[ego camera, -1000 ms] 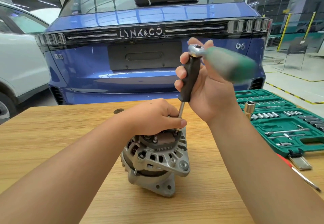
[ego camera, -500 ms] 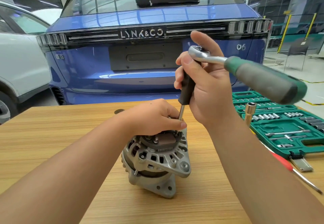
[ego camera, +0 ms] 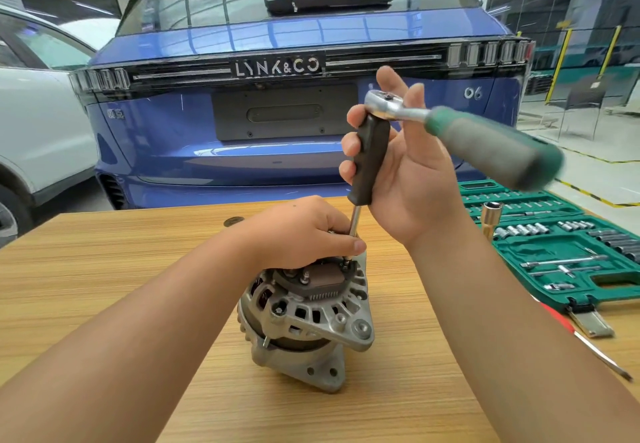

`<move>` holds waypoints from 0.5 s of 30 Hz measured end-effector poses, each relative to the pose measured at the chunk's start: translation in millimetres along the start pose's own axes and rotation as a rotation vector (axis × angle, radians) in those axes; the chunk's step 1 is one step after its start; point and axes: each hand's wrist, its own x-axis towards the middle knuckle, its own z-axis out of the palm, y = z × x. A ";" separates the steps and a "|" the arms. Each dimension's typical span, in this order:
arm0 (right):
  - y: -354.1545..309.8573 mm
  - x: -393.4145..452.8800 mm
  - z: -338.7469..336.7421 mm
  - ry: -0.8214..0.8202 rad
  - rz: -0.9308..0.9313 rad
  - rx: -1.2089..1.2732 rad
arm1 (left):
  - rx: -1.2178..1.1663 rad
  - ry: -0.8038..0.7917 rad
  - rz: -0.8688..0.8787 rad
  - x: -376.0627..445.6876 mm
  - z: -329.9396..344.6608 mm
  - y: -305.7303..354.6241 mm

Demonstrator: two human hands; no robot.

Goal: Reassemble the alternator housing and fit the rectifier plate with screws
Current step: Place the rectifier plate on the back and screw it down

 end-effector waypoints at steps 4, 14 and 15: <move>-0.7 3.5 2.4 0.350 -0.139 -0.241 | 0.051 0.005 0.032 2.3 1.0 3.7; 4.3 -2.5 5.0 0.101 -0.270 -0.305 | -0.003 0.003 0.035 2.5 0.3 0.1; 6.0 -2.1 6.2 0.084 -0.294 -0.334 | -0.006 0.001 0.034 2.2 0.2 -0.3</move>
